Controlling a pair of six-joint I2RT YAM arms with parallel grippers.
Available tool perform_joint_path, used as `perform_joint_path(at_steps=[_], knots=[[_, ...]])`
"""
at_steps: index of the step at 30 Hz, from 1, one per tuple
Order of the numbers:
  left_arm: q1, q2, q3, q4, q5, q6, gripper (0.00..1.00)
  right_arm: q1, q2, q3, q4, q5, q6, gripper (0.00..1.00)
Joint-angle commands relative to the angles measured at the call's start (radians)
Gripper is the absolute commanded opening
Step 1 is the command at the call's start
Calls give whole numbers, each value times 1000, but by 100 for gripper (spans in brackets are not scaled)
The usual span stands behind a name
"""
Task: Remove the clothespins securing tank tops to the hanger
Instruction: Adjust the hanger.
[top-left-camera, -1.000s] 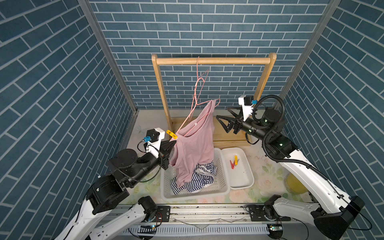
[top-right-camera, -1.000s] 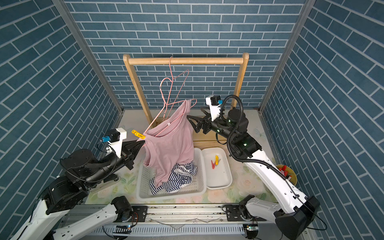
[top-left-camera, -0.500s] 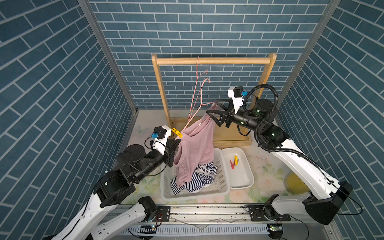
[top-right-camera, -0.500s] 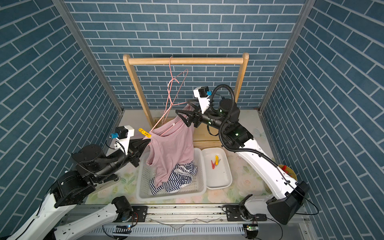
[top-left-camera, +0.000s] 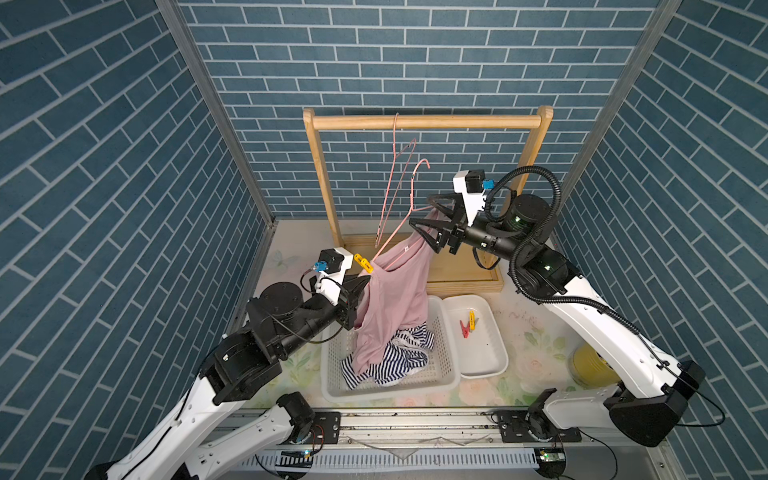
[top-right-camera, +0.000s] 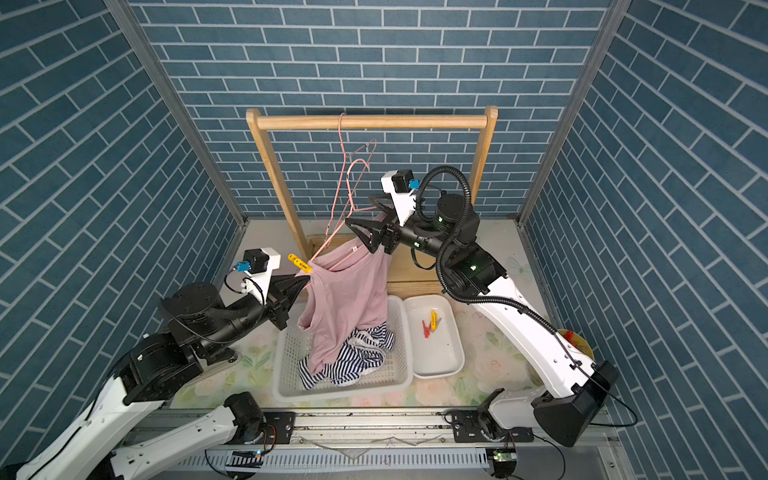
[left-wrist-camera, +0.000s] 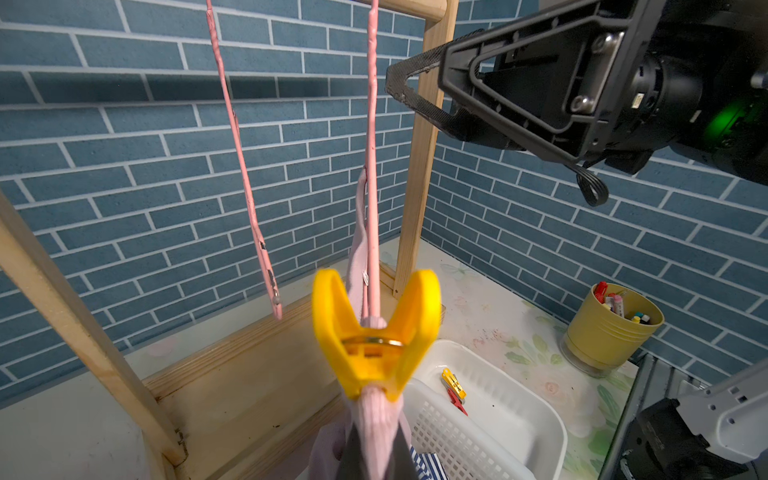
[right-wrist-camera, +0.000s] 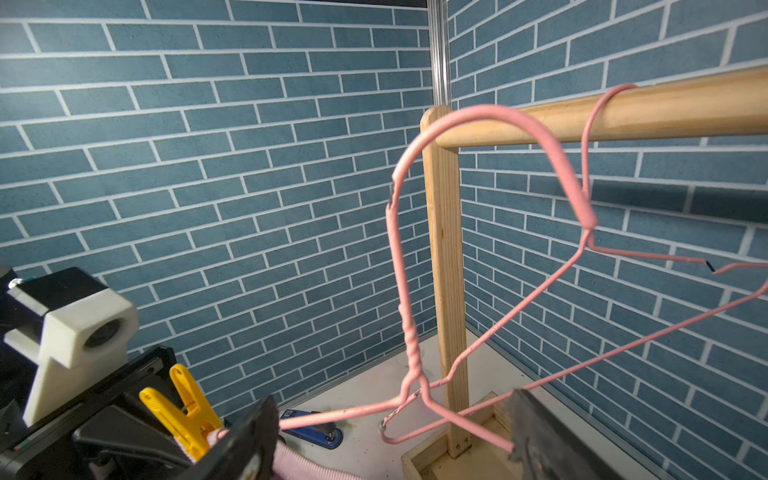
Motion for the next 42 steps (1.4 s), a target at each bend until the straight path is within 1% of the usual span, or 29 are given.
perform_joint_path(at_steps=[1, 10, 14, 17, 22, 27, 29, 31, 34, 39, 41, 42], knots=[[5, 0, 13, 75, 16, -3, 0, 9, -17, 33, -14, -12, -54, 87], [5, 10, 18, 83, 11, -3, 0, 15, 7, 55, -17, -22, -72, 86], [5, 11, 18, 86, 11, 1, 0, 17, 35, 83, -45, -7, -93, 81], [5, 8, 20, 84, 10, 3, 0, 19, 48, 87, -43, 13, -108, 78], [5, -2, 16, 80, 6, 3, 0, 21, 69, 101, -45, 20, -126, 67], [5, -7, 11, 76, 4, 0, 0, 20, 83, 114, -45, 16, -134, 49], [5, -9, 9, 75, 5, -3, 0, 21, 85, 115, -42, 16, -135, 39], [5, -10, 7, 73, 5, -3, 0, 21, 85, 113, -37, 16, -134, 27], [5, -9, 9, 70, 10, -5, 0, 22, 83, 112, -33, 17, -133, 12], [5, -5, 10, 72, 20, -10, 0, 22, 83, 116, -31, 16, -131, 7], [5, -5, 9, 72, 22, -12, 0, 23, 82, 115, -31, 18, -131, 0], [5, -6, 7, 72, 22, -15, 0, 22, 80, 115, -31, 20, -131, 0]])
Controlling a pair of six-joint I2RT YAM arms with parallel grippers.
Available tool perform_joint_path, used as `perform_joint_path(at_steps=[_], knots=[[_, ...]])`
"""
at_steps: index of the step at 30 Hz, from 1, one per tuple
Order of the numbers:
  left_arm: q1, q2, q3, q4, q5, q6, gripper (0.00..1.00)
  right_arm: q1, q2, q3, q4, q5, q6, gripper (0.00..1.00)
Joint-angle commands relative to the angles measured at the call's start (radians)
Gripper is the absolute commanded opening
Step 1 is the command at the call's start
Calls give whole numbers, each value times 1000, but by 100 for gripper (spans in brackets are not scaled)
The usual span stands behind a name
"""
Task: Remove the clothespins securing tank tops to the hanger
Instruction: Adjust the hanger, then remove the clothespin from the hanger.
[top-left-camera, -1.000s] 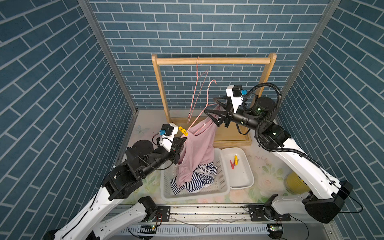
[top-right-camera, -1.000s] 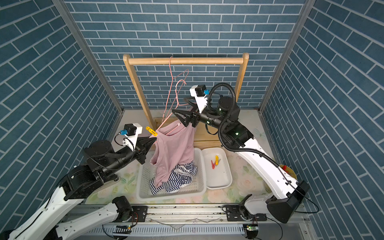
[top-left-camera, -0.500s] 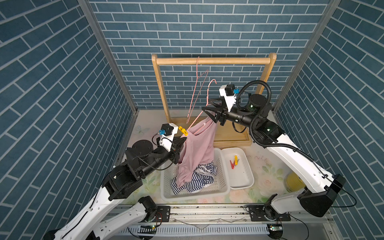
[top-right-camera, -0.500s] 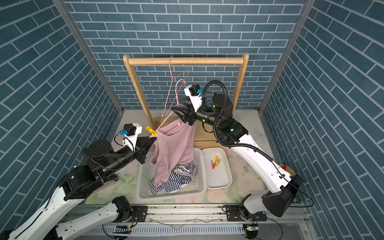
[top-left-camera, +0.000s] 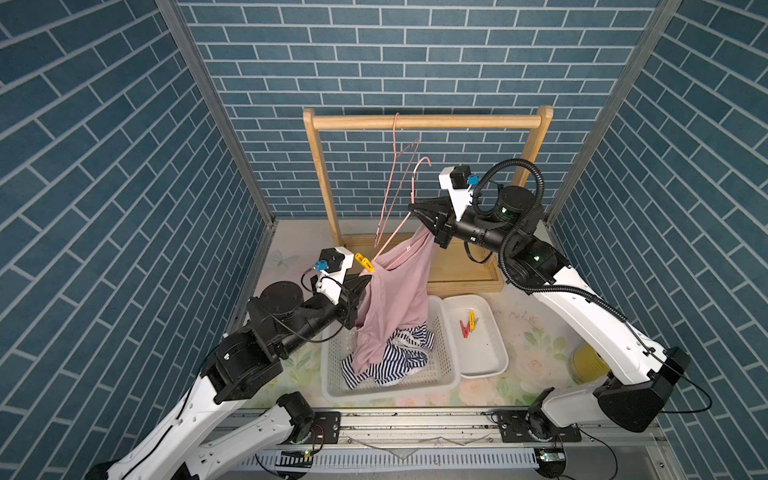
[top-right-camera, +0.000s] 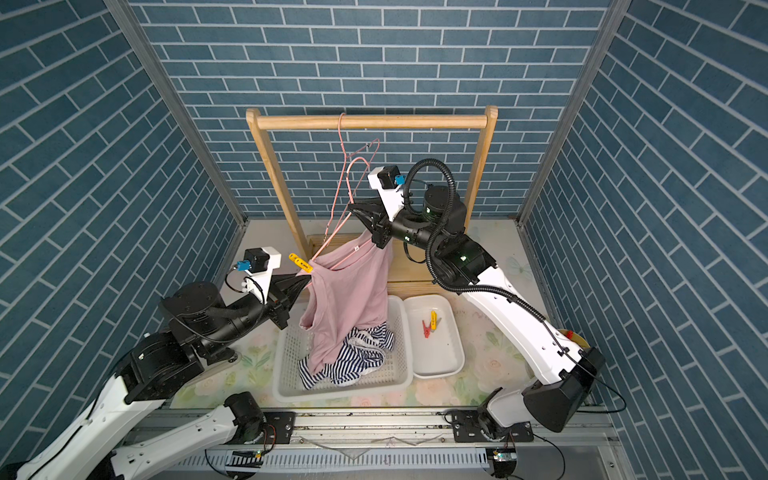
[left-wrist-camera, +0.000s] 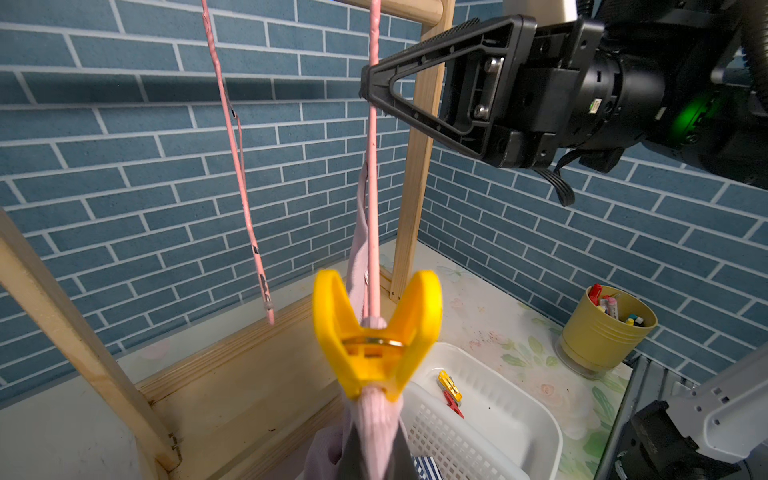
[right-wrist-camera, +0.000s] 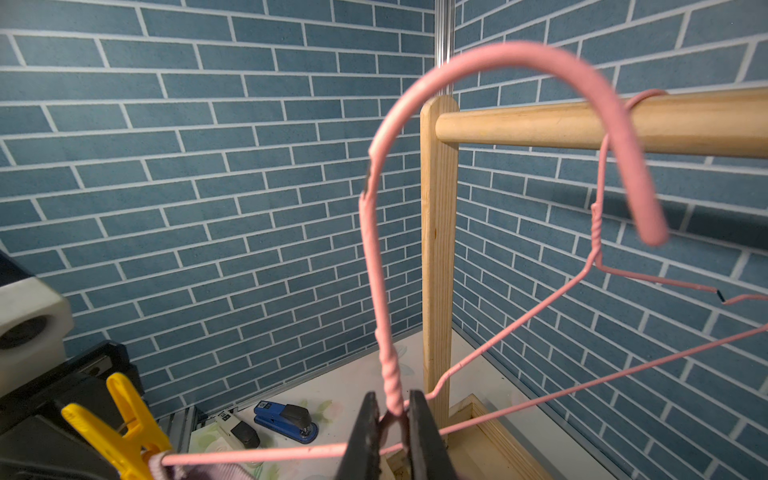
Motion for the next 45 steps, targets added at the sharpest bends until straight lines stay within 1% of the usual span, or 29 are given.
perform_joint_path(at_steps=[1, 4, 5, 8, 9, 10, 12, 15, 18, 21, 23, 24, 28, 32, 36, 45], knots=[[5, -9, 7, 66, 12, -8, 0, 6, -4, 24, 14, -4, -30, 0], [5, -13, 4, 63, 8, -12, 1, 6, -11, 18, 13, -1, -33, 0], [5, -14, 4, 62, 6, -14, 10, 7, -13, 15, 12, 2, -34, 0], [5, -19, 6, 54, 9, -15, 45, 7, -25, 3, 10, 8, -40, 0], [5, -22, 6, 50, 7, -14, 53, 7, -30, -2, 10, 11, -42, 0], [5, -23, 6, 45, 4, -15, 59, 6, -36, -6, 10, 14, -43, 0], [5, -28, -1, 41, -3, -14, 65, 7, -47, -16, 13, 19, -45, 0], [5, -34, -18, 41, -16, -13, 69, 7, -58, -22, 10, 16, -44, 0], [5, -58, -44, 50, -33, -1, 78, 7, -73, -31, -10, 3, -54, 0], [5, -91, -104, 90, -33, 29, 92, 6, -95, -54, -24, -10, -67, 0], [5, -145, -145, 121, -23, 47, 98, 6, -108, -63, -41, -21, -75, 0], [5, -164, -166, 144, -18, 53, 100, 7, -115, -67, -53, -31, -81, 0], [5, -249, -250, 254, 13, 82, 99, 6, -136, -88, -86, -57, -91, 0], [5, -294, -292, 326, 85, 105, 98, 6, -149, -107, -91, -76, -85, 0], [5, -286, -277, 318, 133, 122, 92, 7, -155, -121, -86, -82, -81, 0], [5, -242, -247, 313, 137, 119, 77, 7, -151, -129, -67, -120, -77, 0]])
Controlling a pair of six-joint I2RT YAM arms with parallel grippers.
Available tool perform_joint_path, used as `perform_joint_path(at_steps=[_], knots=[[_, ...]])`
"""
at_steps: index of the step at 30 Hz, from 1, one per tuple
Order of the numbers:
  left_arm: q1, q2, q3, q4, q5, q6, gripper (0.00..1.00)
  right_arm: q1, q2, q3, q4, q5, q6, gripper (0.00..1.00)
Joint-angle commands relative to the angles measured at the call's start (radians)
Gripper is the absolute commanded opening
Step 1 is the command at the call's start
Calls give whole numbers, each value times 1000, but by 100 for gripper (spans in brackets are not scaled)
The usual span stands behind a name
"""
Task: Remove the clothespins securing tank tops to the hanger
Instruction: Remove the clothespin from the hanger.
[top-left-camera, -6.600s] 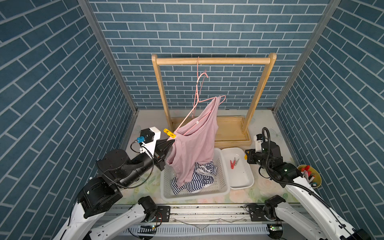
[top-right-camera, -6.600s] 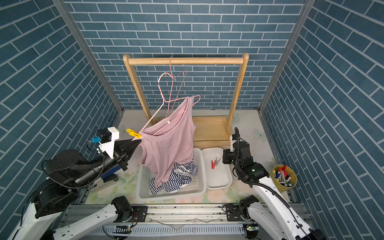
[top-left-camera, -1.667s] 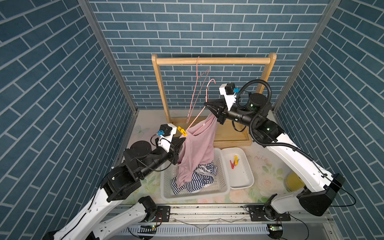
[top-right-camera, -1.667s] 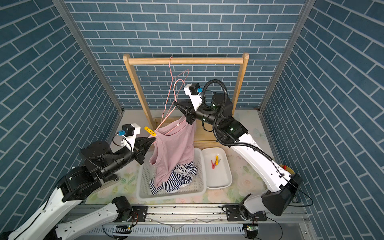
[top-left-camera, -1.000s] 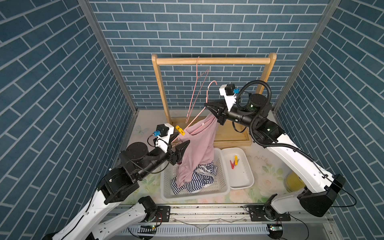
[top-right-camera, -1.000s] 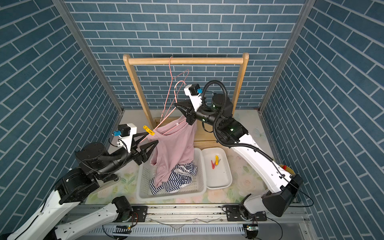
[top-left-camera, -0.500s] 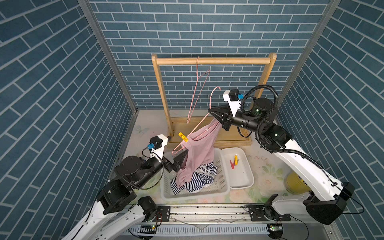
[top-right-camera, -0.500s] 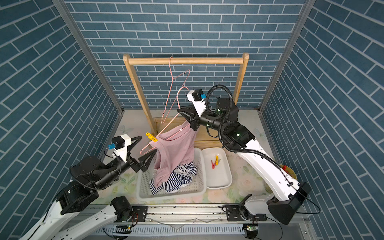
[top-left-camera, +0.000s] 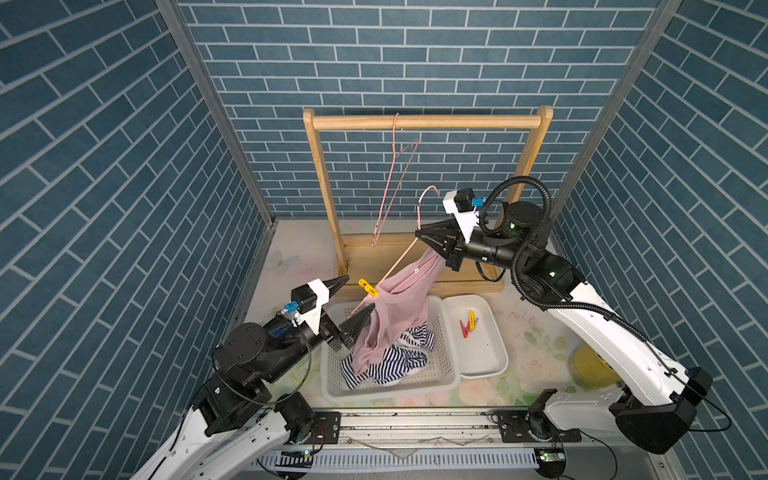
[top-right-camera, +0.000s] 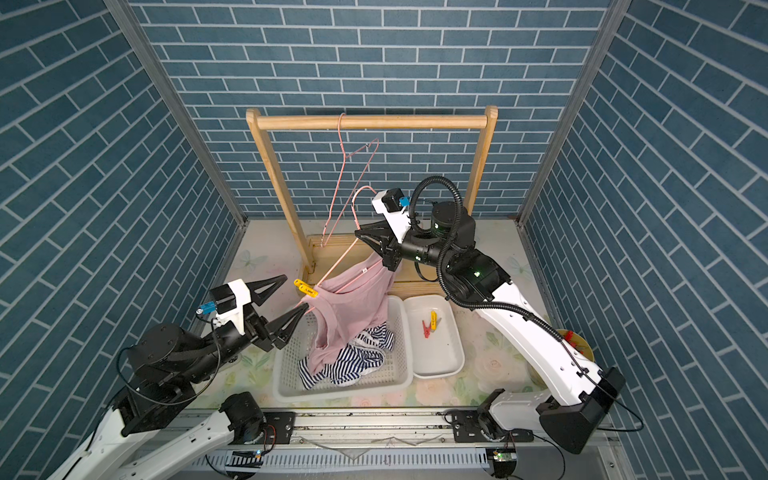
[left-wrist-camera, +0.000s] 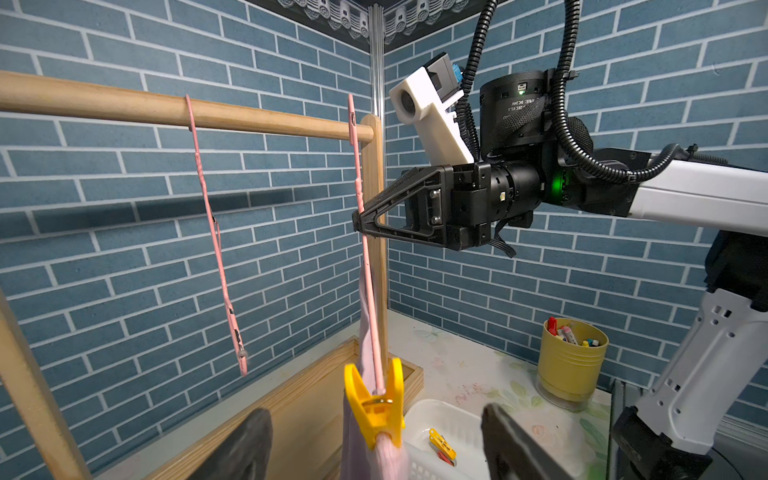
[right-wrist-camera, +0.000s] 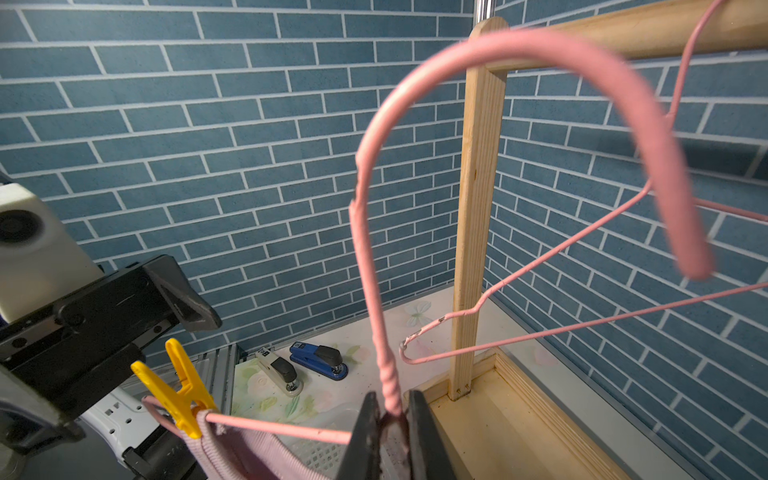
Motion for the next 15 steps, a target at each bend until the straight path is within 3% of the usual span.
perform_joint_path(at_steps=[1, 5, 15], knots=[[6, 24, 34, 19, 19, 3, 74, 4, -23, -1, 49, -42, -32, 0], [5, 54, 58, 6, 23, -2, 61, 4, -22, -5, 50, -46, -34, 0], [5, 68, 73, -7, 5, -13, 38, 4, -39, -26, 51, -29, -45, 0]])
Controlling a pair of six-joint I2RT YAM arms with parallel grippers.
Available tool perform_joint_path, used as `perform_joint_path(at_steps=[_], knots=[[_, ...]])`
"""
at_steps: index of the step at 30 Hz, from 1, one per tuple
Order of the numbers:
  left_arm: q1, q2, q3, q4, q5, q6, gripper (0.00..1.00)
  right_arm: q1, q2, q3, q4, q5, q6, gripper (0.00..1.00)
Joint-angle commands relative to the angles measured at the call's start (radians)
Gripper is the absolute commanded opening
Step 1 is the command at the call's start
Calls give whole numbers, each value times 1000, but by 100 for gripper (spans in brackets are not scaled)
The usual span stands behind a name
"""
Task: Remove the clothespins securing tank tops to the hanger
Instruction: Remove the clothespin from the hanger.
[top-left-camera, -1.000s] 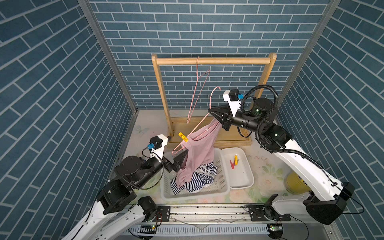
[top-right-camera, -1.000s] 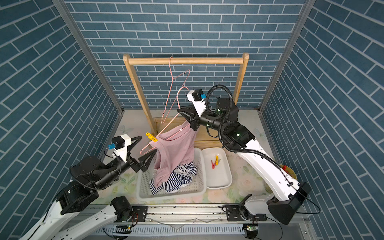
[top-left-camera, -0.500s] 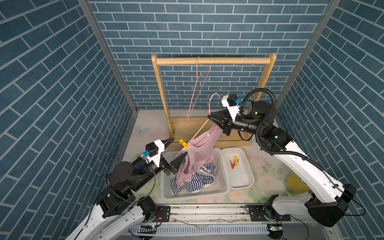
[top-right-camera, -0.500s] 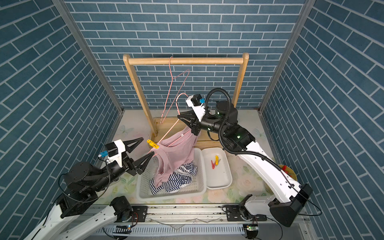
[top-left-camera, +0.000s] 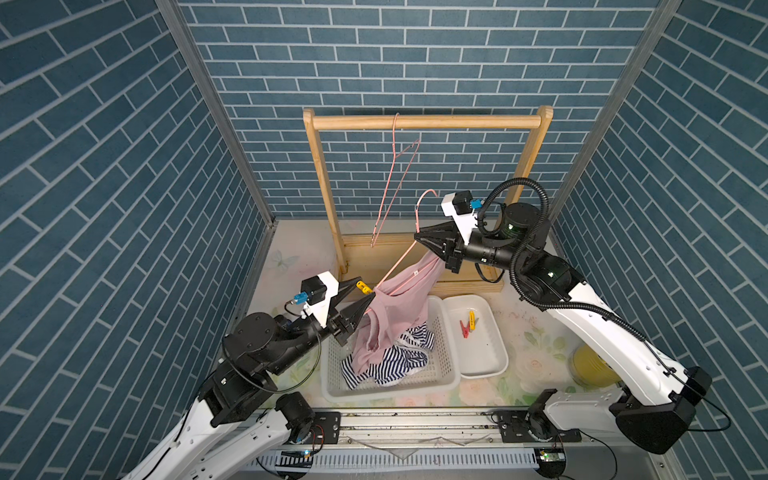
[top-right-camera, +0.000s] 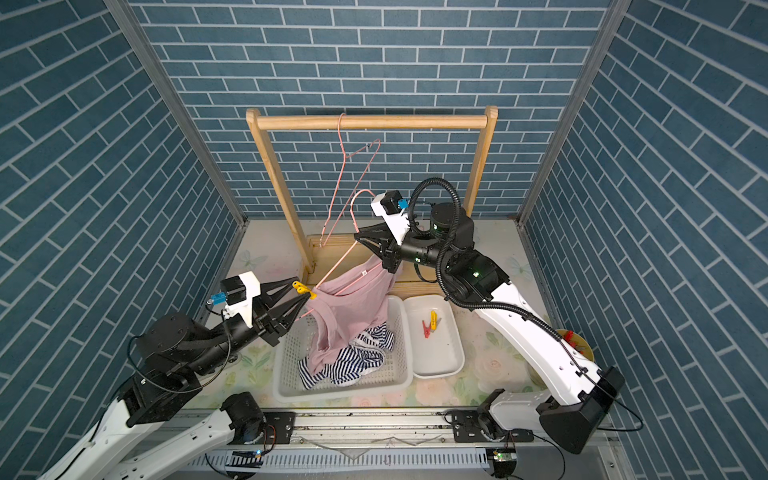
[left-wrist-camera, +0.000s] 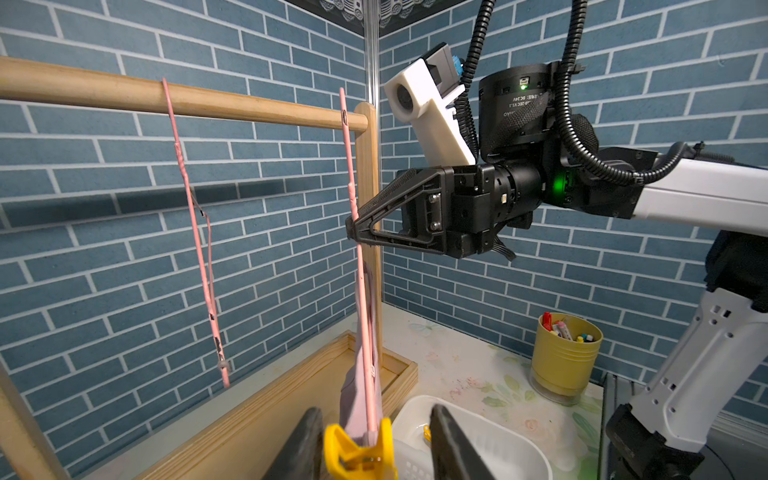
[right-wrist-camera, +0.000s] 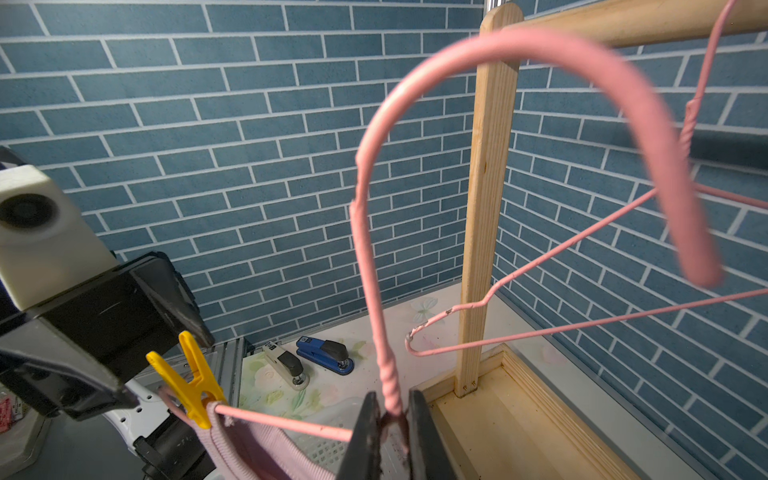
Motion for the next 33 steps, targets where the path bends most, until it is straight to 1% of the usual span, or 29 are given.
perform_joint_path(at_steps=[1, 4, 6, 9, 12, 13, 17, 21, 25, 29, 33], knots=[[5, 5, 27, 2, -5, -6, 35, 4, -38, -9, 50, -11, -43, 0], [5, 11, 30, -2, 0, -7, 27, 4, -43, -13, 50, -6, -45, 0], [5, 18, 34, -4, 5, -8, 19, 3, -47, -16, 54, -3, -46, 0], [5, 32, 39, -9, 16, -11, 14, 4, -53, -20, 61, 5, -46, 0], [5, 46, 47, -16, 23, -11, 3, 4, -58, -25, 71, 10, -44, 0], [5, 50, 50, -18, 24, -12, 0, 4, -60, -27, 71, 11, -43, 0], [5, 54, 55, -19, 25, -13, 0, 3, -56, -29, 64, 17, -46, 0], [5, 40, 61, -18, -1, -7, 0, 3, -44, -35, 35, 32, -54, 0], [5, 20, 58, -23, -57, -2, 0, 3, -41, -56, 28, 48, -52, 0], [5, -26, 27, 6, -137, -5, 0, 3, -45, -65, 26, 51, -43, 0], [5, -67, 13, 11, -176, -7, 0, 4, -44, -59, 22, 40, -25, 0]])
